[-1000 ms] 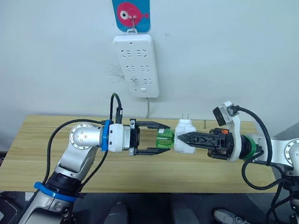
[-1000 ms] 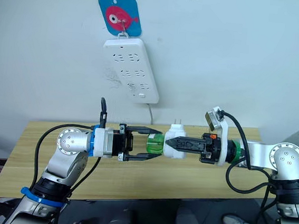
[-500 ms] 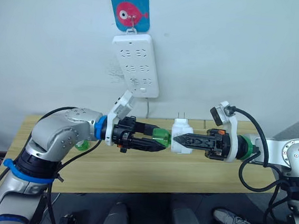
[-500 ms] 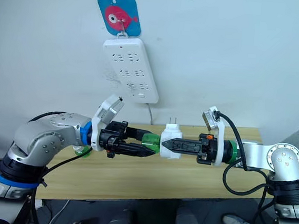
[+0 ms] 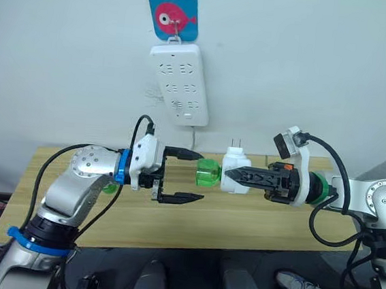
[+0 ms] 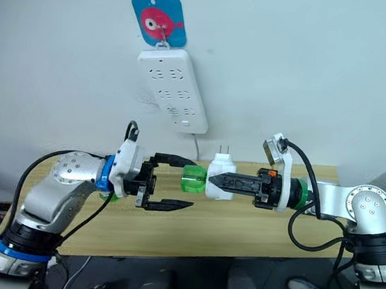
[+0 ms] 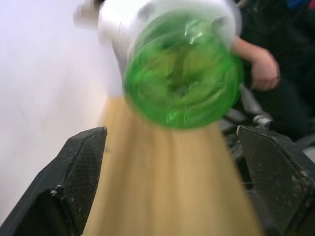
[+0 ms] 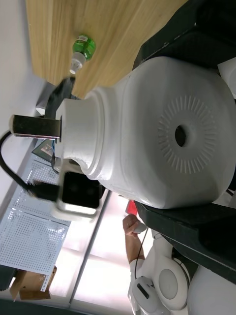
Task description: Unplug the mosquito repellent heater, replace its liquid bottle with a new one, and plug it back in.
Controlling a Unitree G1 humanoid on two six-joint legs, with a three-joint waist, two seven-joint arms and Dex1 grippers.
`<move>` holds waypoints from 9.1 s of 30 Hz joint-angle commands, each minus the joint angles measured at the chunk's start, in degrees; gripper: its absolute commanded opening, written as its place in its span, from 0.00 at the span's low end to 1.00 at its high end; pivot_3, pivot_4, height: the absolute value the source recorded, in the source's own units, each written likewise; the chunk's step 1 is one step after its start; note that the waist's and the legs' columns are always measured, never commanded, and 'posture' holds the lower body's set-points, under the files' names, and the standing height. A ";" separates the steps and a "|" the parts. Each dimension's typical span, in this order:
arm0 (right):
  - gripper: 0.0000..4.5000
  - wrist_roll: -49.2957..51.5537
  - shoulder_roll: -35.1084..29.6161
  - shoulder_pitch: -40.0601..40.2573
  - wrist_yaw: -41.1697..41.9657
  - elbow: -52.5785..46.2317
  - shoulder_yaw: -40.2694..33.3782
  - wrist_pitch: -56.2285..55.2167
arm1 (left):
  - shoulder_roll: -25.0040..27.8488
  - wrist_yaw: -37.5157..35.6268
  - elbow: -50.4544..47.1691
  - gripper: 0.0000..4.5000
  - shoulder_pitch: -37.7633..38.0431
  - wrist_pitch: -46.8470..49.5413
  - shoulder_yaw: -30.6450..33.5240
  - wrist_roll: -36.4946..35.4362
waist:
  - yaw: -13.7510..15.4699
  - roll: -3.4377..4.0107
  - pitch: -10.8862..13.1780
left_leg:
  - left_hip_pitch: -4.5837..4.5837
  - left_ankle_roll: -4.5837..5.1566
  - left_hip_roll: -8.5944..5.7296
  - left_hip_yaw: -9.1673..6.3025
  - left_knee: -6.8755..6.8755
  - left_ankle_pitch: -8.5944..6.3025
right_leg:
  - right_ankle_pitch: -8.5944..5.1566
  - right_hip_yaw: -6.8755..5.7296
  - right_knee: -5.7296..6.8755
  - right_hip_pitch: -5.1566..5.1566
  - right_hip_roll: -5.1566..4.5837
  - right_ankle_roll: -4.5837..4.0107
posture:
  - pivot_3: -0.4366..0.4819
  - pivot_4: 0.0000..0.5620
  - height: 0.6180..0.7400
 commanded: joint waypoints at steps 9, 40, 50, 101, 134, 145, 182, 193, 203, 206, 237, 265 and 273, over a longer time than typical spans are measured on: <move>0.68 2.48 -0.81 -0.01 0.13 -1.48 -1.24 -0.49 | -2.07 -1.32 1.38 0.87 -0.66 -13.38 0.97 0.75 | -0.01 0.00 0.00 | 0.02 0.01 -0.01 -0.02 0.00 0.00 | 0.00 -0.01 0.05 0.00 0.00 0.00 | 0.34 0.36 0.88; 0.68 0.51 -0.80 0.08 2.00 -2.22 -0.52 0.22 | 12.71 1.62 -4.87 0.87 -10.00 44.14 0.39 -19.92 | -0.58 0.00 0.23 | 0.04 0.00 0.03 -0.11 -0.05 0.00 | -0.02 -0.09 0.06 -0.03 0.04 0.01 | 0.36 0.36 0.88; 0.68 0.09 -0.71 -0.22 2.02 -1.69 -0.70 0.30 | 2.70 -0.72 -2.76 0.99 1.00 3.41 2.66 -2.67 | 0.89 -0.02 0.37 | -0.04 0.00 0.00 -0.03 0.00 0.00 | -0.01 -0.03 0.01 -0.05 -0.01 0.00 | 0.36 0.37 0.88; 0.68 -0.55 -0.84 0.22 2.08 -2.16 -0.72 0.59 | 6.50 2.39 -4.72 0.92 1.19 11.38 1.41 -2.91 | 0.27 -0.04 0.63 | -0.01 -0.01 0.02 0.00 -0.06 0.01 | -0.03 -0.01 0.03 -0.09 0.00 -0.03 | 0.37 0.36 0.88; 0.68 0.04 -0.49 0.31 1.16 -2.53 -0.61 0.17 | 9.30 4.79 -4.21 0.48 -10.51 44.16 1.37 -23.58 | 0.12 -0.11 0.70 | -0.04 0.01 0.00 -0.10 0.00 0.00 | -0.02 -0.08 0.08 -0.06 0.01 0.00 | 0.37 0.38 0.88; 0.68 0.88 -0.92 0.64 0.78 -3.08 -0.40 -0.15 | 7.63 12.20 1.93 0.56 -18.64 66.02 5.91 -34.70 | -0.36 -0.09 0.78 | -0.02 0.01 0.04 -0.12 -0.06 0.00 | -0.03 -0.11 0.08 -0.10 0.05 0.00 | 0.36 0.39 0.88; 0.68 1.58 -1.29 0.59 0.20 -2.74 -0.42 -0.25 | -2.87 -5.62 1.66 0.59 -2.34 -10.72 1.09 -0.36 | 0.06 -0.09 0.80 | -0.03 0.01 0.02 -0.03 -0.01 0.00 | -0.02 -0.02 0.04 -0.06 0.03 -0.02 | 0.35 0.40 0.88; 0.68 0.98 -1.29 0.46 0.62 -2.64 -0.44 0.11 | 6.94 2.42 -3.38 0.50 -8.36 31.90 0.34 -14.04 | -0.10 -0.17 0.88 | -0.04 0.01 0.03 -0.13 -0.01 0.00 | -0.02 -0.07 0.08 -0.07 0.05 -0.01 | 0.37 0.39 0.88; 0.68 0.11 -1.67 0.32 1.71 -2.59 -0.21 0.34 | 11.70 10.24 3.96 0.50 -23.41 78.98 6.21 -40.84 | -0.33 -0.18 0.97 | -0.04 0.02 0.04 -0.16 -0.08 -0.01 | -0.06 -0.14 0.06 -0.11 0.07 0.02 | 0.37 0.39 0.88; 0.68 0.07 -1.88 0.53 1.85 -2.79 -0.17 0.24 | 12.16 11.70 5.08 0.50 -24.14 82.84 7.25 -42.86 | -0.32 -0.18 0.97 | -0.03 0.02 0.05 -0.15 -0.09 -0.01 | -0.06 -0.13 0.06 -0.12 0.07 0.02 | 0.37 0.39 0.88; 0.68 0.56 -1.89 0.25 1.51 -2.53 0.09 -0.74 | 4.39 -2.39 -3.05 1.00 3.16 1.25 4.03 -1.34 | 1.52 -0.16 0.98 | -0.10 0.00 0.02 0.03 -0.04 0.00 | -0.05 0.00 -0.12 -0.12 -0.04 -0.03 | 0.37 0.39 0.88; 0.68 1.26 -2.02 0.29 1.21 -2.81 0.23 -0.75 | -3.19 -1.13 0.60 0.48 0.03 -14.11 1.44 -0.37 | 1.34 -0.16 0.98 | -0.10 0.01 0.01 -0.02 -0.02 -0.01 | 0.00 -0.05 -0.14 -0.07 -0.02 0.03 | 0.37 0.38 0.88; 0.68 0.81 -1.93 0.28 1.38 -2.74 0.15 -0.41 | 1.66 -1.57 -4.38 0.48 0.71 -1.16 1.22 -4.63 | 1.27 -0.16 0.98 | -0.10 0.01 0.01 -0.04 -0.03 -0.01 | -0.01 -0.05 -0.14 -0.07 -0.01 0.03 | 0.37 0.38 0.88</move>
